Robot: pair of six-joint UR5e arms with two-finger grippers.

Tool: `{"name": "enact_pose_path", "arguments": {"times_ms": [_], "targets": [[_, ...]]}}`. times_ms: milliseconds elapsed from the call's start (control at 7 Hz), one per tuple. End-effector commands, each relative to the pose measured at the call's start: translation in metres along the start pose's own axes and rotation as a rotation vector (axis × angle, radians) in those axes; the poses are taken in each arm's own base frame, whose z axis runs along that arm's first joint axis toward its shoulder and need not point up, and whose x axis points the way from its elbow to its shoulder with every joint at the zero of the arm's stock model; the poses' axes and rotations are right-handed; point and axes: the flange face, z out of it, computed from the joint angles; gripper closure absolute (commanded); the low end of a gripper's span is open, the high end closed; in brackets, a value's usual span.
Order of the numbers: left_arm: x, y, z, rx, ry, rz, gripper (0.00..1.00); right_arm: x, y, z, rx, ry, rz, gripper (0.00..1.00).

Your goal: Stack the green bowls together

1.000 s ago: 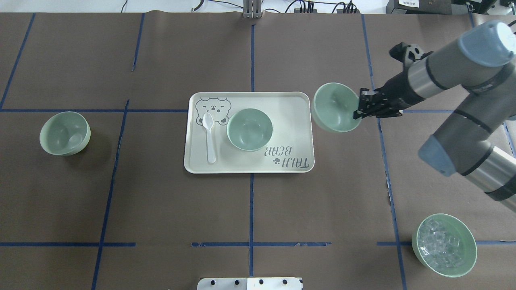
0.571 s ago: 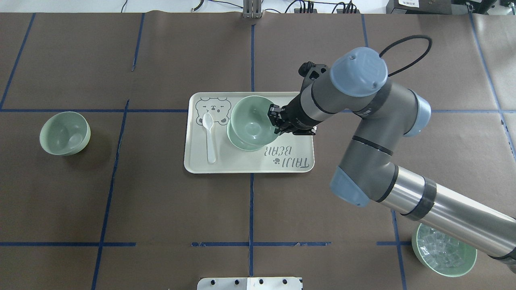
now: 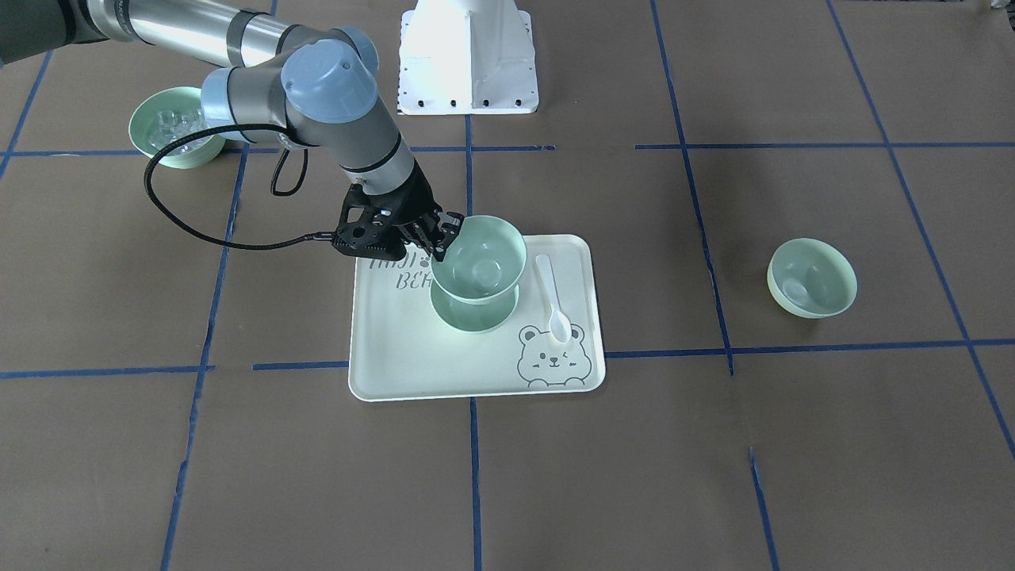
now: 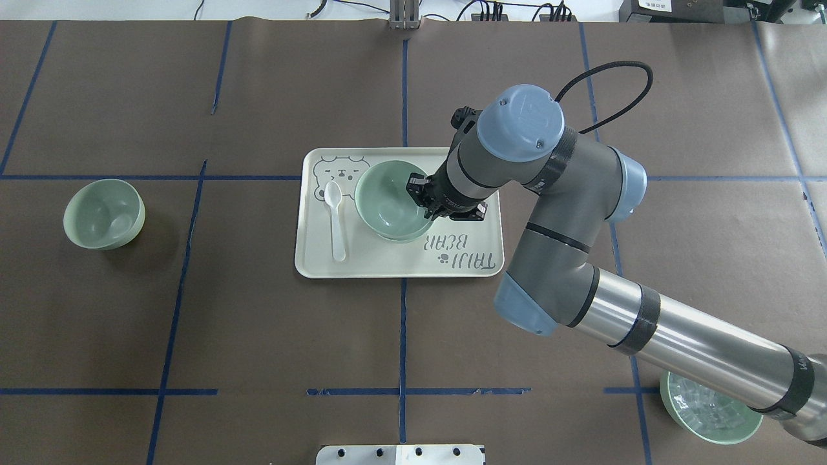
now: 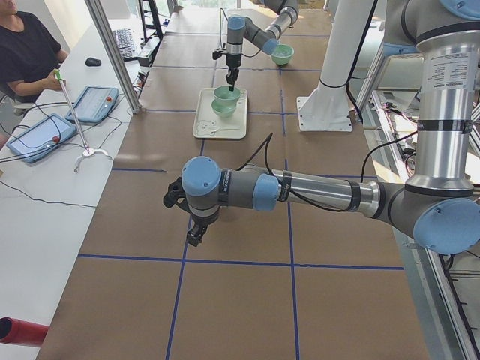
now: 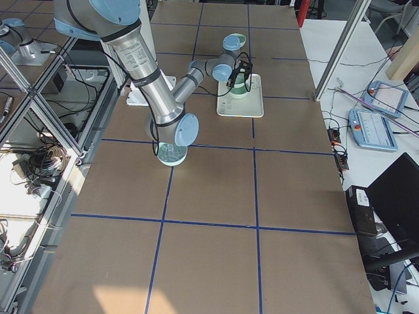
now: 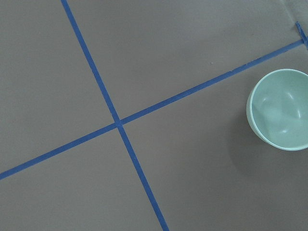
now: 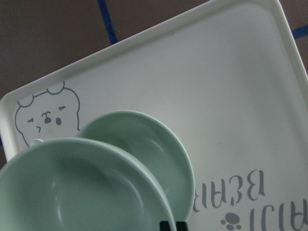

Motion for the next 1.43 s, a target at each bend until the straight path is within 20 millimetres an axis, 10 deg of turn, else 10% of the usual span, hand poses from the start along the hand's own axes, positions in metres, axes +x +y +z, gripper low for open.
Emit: {"name": "enact_pose_path", "arguments": {"times_ms": [0,429,571,1000,1286], "targets": [[0.001,0.000,-0.001,0.001,0.000,0.002,0.00,-0.003,-0.004,0.007,0.015,0.010,0.017,1.00],[0.001,-0.001,-0.001,0.002,-0.001,0.001,0.00,-0.001,-0.002,0.013,0.012,0.020,0.022,0.86],[0.001,-0.001,-0.001,0.002,-0.001,0.001,0.00,-0.005,0.004,0.023,0.046,0.029,0.014,0.01],[0.022,-0.015,0.023,-0.016,0.016,-0.055,0.00,-0.009,-0.017,-0.004,0.055,-0.003,0.026,0.00],[0.070,-0.041,0.074,-0.014,0.038,-0.157,0.00,0.041,-0.057,-0.066,-0.002,-0.049,0.064,0.00]]}}
